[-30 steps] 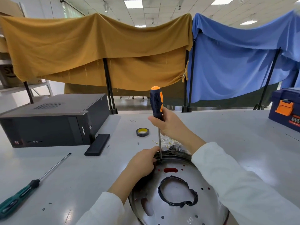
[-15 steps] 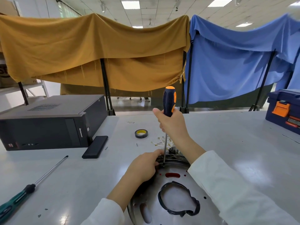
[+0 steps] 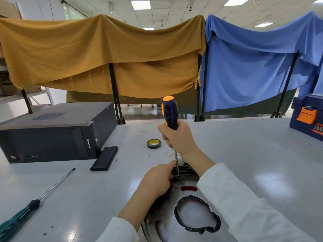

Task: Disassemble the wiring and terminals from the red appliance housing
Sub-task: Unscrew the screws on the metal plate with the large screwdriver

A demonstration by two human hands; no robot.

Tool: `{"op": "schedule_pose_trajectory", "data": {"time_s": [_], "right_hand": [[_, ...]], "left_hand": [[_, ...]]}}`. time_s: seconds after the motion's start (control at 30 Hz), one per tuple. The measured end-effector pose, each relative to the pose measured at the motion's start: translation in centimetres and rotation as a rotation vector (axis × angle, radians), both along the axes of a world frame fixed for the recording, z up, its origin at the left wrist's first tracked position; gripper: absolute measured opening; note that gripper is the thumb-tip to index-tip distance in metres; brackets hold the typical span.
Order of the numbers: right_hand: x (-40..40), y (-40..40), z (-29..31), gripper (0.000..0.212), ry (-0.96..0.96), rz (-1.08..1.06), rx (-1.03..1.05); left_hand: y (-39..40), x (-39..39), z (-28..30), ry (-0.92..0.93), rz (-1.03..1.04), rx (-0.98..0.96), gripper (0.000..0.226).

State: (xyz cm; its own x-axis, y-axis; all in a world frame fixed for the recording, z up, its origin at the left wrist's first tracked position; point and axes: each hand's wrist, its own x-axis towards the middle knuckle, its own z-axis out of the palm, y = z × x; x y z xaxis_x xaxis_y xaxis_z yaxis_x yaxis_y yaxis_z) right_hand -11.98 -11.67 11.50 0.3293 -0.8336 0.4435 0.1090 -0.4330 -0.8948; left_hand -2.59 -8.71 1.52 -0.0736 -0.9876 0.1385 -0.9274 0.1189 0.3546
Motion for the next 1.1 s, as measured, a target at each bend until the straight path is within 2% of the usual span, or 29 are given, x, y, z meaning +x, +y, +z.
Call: {"op": "schedule_pose_trajectory", "data": {"time_s": [0.13,0.37,0.43,0.57,0.67,0.73,0.83,0.93,1.1], "right_hand": [[-1.1,-0.1,0.7,0.022,-0.019,-0.087,-0.011],[-1.3,-0.7,1.7,0.025,-0.126,-0.223,0.016],[-1.5,-1.0,1.7,0.030,-0.189,-0.162,0.071],[-2.8,-2.2,2.1,0.038,-0.232,0.230,0.209],[-3.3,-2.4,1.7,0.040,-0.239,0.298,0.204],[-3.3,-2.1,1.4,0.038,-0.231,0.256,0.164],[-3.1,-1.5,1.4,0.024,-0.139,0.141,0.067],[-2.9,-1.0,1.5,0.022,-0.013,-0.133,-0.015],[-1.6,-0.3,1.4,0.025,-0.072,-0.274,-0.044]], "left_hand": [[0.1,0.1,-0.1,0.025,-0.007,-0.010,0.049],[0.0,0.0,-0.1,0.026,0.000,-0.004,0.052],[0.0,0.0,-0.1,0.026,0.005,0.003,0.052],[-0.2,0.0,-0.2,0.021,0.018,0.024,0.053],[-0.3,0.0,-0.3,0.022,0.023,0.017,0.051],[-0.3,0.0,-0.3,0.019,0.030,0.019,0.051],[-0.2,0.0,-0.3,0.013,0.034,0.012,0.051],[-0.2,0.1,-0.3,0.017,0.022,0.006,0.052],[-0.1,0.2,-0.3,0.024,0.016,0.008,0.051]]}}
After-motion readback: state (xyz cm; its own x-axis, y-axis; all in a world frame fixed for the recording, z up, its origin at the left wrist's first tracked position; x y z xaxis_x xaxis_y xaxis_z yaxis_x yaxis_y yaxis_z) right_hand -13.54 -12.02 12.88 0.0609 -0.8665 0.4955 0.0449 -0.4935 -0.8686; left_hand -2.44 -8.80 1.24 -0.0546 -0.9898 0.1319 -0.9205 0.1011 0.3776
